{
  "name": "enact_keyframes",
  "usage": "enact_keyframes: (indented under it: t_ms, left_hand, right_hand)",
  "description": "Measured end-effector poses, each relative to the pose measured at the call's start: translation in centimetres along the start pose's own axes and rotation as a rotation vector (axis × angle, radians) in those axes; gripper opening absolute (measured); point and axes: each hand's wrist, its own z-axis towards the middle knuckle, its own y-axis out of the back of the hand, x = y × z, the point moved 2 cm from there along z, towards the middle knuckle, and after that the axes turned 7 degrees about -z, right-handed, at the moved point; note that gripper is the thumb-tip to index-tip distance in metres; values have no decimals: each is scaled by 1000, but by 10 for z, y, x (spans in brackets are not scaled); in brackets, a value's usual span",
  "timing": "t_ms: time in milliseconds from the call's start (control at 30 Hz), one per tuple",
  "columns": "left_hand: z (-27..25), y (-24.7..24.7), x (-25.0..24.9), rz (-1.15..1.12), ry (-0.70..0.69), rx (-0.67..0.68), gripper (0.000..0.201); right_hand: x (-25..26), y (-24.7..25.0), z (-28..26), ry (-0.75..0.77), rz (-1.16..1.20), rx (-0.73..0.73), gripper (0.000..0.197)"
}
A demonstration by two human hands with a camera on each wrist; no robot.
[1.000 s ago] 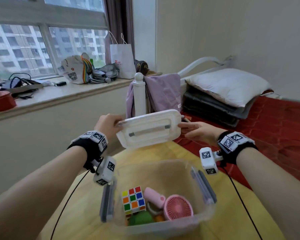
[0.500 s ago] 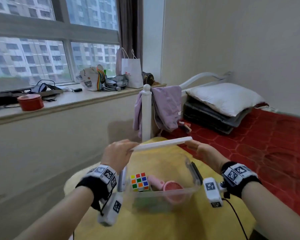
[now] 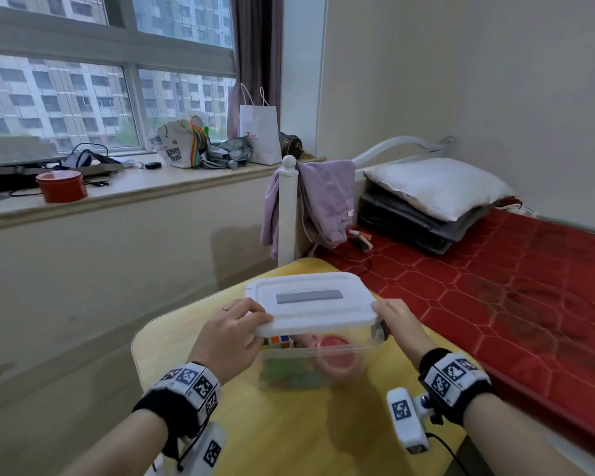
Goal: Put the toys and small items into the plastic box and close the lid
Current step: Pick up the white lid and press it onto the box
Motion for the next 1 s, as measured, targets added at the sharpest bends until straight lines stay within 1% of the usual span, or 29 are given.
enact_keyframes:
  t_ms: [67, 167, 233, 333, 433, 500, 567, 600, 633, 667, 700, 767, 867, 900, 1000]
  left_hand:
    - [-5, -1, 1, -26, 36, -19, 26]
    - [-8, 0, 1, -75, 62, -23, 26]
    - [-10, 2, 2, -119, 75, -16, 26]
    - [-13, 3, 2, -136, 62, 0, 27]
    - [-17, 3, -3, -130, 33, 27, 27]
    - [-21, 3, -1, -162, 58, 21, 25]
    - [-20, 2, 3, -210, 150, -30, 25]
    - [-17, 2, 6, -243, 221, -73, 30]
    - [-13, 1, 8, -277, 306, -113, 37]
    - [-7, -1, 9, -305, 390, -133, 45]
    - [-1, -5, 11, -325, 460, -123, 51]
    - [8, -15, 17, -328, 551, -41, 57]
    - [10, -31, 21, -291, 610, 88, 56]
    - [10, -33, 21, -292, 618, 100, 54]
    - [9, -35, 22, -307, 622, 83, 52]
  right_hand:
    - [-1, -5, 0, 2, -42, -7, 46]
    - [1, -6, -6, 1, -102, -78, 38]
    - [-2, -6, -9, 17, -149, -126, 40]
    - [-3, -6, -16, 19, -175, -174, 38]
    - [-6, -8, -20, 33, -197, -183, 39]
    - [-6, -8, -20, 32, -216, -199, 35]
    - [-5, -7, -16, 39, -260, -243, 24]
    - [-5, -6, -14, 49, -269, -258, 19]
    - [-3, -6, -12, 67, -258, -259, 24]
    - [-2, -6, -9, 90, -233, -244, 33]
    - [1, -6, -6, 114, -214, -217, 41]
    - [8, -10, -2, 157, -227, -141, 47]
    - [8, -20, 3, 130, -274, -62, 47]
    - [7, -22, 3, 112, -257, -48, 48]
    - [5, -24, 0, 82, -157, -25, 50]
